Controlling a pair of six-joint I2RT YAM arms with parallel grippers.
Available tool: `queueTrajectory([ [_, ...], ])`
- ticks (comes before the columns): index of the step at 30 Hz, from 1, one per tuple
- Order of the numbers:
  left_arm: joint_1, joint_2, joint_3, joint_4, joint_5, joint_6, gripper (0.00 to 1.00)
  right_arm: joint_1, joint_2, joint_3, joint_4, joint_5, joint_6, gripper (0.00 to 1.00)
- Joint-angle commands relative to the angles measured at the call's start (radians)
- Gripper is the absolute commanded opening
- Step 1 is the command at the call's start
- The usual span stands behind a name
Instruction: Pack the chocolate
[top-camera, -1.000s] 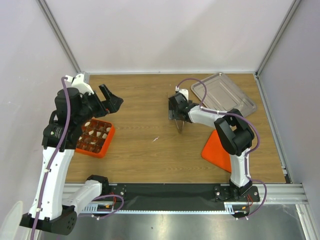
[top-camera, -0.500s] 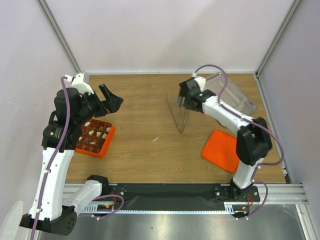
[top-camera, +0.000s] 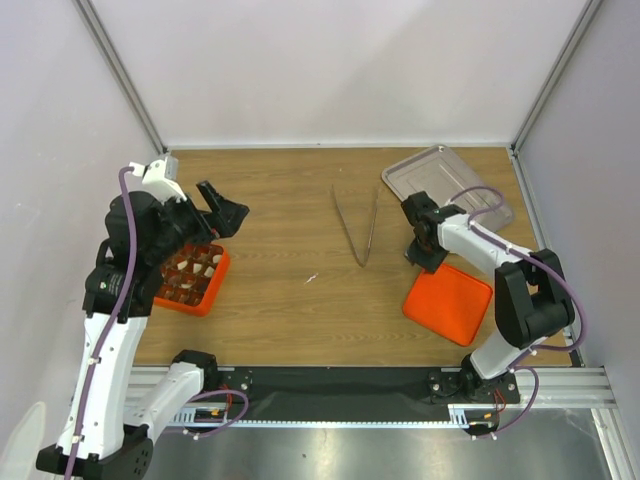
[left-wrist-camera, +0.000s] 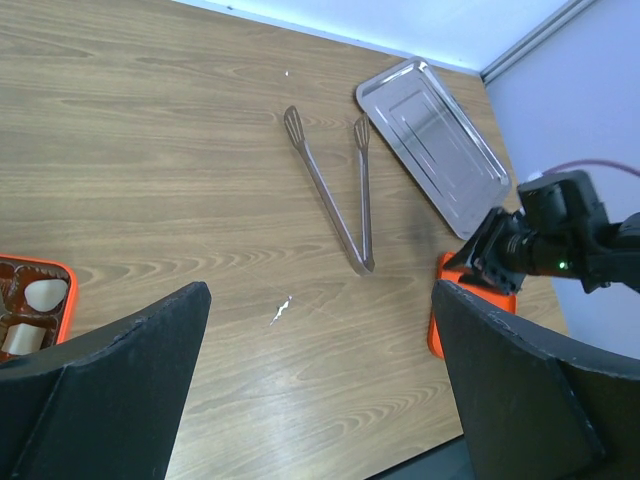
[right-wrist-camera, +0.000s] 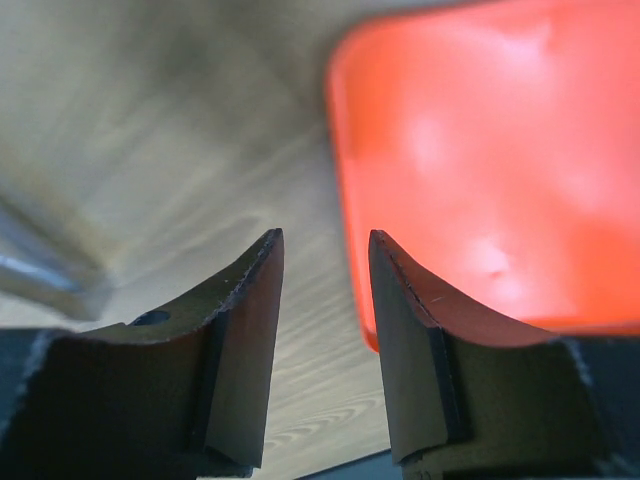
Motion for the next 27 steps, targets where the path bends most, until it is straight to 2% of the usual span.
queueTrajectory([
  [1,0.007,-0.015,-0.014,0.029,0.029,-0.008,1.0,-0.001,-0.035,-0.049,-0.017,0.006,0.087,0.45],
  [8,0.007,-0.013,-0.031,0.029,0.032,-0.007,1.0,0.002,-0.041,-0.148,0.114,-0.005,0.111,0.45],
  [13,0.007,-0.001,-0.034,0.03,0.038,-0.014,1.0,0.0,-0.004,-0.158,0.137,0.004,0.11,0.43],
  [16,0.007,0.003,-0.027,0.031,0.034,-0.014,1.0,0.0,0.005,-0.168,0.16,-0.005,0.09,0.38],
  [20,0.007,0.026,-0.022,0.055,0.032,-0.016,1.0,-0.001,-0.008,-0.191,0.214,0.003,0.067,0.19],
  [21,0.007,0.036,-0.024,0.055,0.032,-0.018,1.0,-0.003,-0.012,-0.197,0.227,0.003,0.068,0.17],
  [25,0.007,0.068,-0.013,0.046,0.058,-0.033,1.0,-0.007,-0.009,-0.192,0.212,0.015,0.071,0.18],
  [27,0.007,0.056,-0.019,0.055,0.058,-0.041,1.0,-0.01,-0.002,-0.192,0.203,0.015,0.079,0.22],
])
